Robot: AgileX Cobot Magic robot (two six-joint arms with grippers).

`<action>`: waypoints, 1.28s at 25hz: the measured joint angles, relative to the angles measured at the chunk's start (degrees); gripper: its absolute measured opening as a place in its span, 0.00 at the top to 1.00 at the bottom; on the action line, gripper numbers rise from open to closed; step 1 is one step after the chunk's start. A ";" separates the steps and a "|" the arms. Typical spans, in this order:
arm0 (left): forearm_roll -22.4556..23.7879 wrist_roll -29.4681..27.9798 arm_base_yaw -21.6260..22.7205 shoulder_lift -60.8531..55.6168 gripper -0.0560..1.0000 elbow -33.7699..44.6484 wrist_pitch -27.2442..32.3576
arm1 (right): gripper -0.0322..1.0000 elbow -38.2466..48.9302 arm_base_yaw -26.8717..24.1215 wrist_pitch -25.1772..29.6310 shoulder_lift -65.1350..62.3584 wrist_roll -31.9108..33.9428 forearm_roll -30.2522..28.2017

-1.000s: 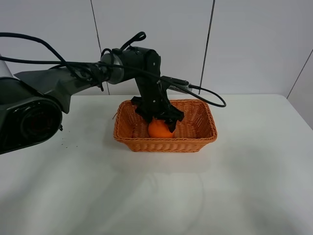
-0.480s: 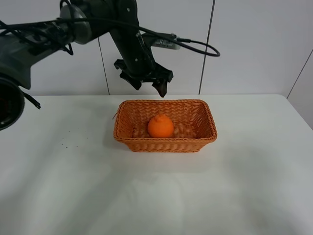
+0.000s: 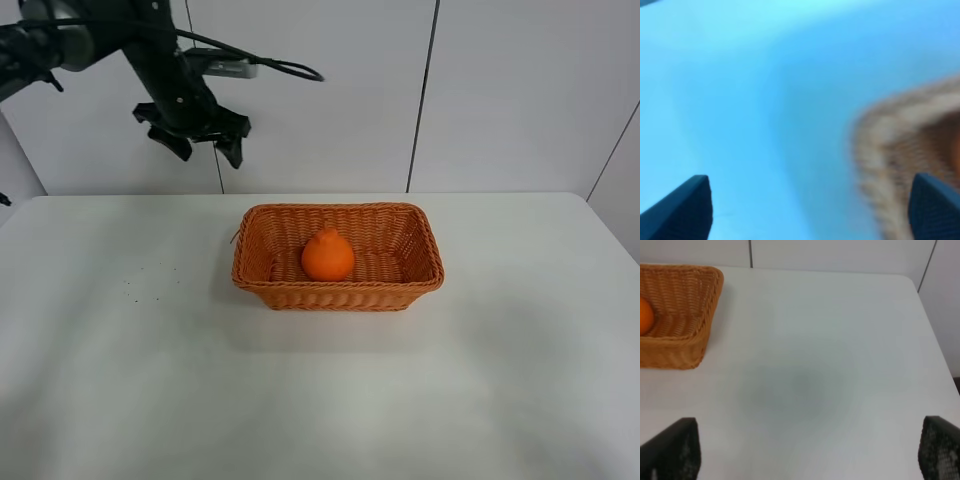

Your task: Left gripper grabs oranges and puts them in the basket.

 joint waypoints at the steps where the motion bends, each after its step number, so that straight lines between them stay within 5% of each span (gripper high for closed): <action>1: 0.05 0.00 2.01 0.00 0.10 0.33 -0.17 | 0.30 0.00 0.00 0.00 0.00 0.00 0.00; 10: 0.42 0.00 13.68 0.00 0.10 4.34 -0.97 | 0.30 0.00 0.00 0.00 0.00 0.00 0.00; 19: -2.22 0.00 13.71 -7.06 0.10 10.67 3.01 | 0.30 0.00 0.00 0.00 0.00 0.00 0.00; 32: -2.22 -0.30 13.71 -33.11 0.10 36.39 3.11 | 0.30 0.00 0.00 0.00 0.00 0.00 0.00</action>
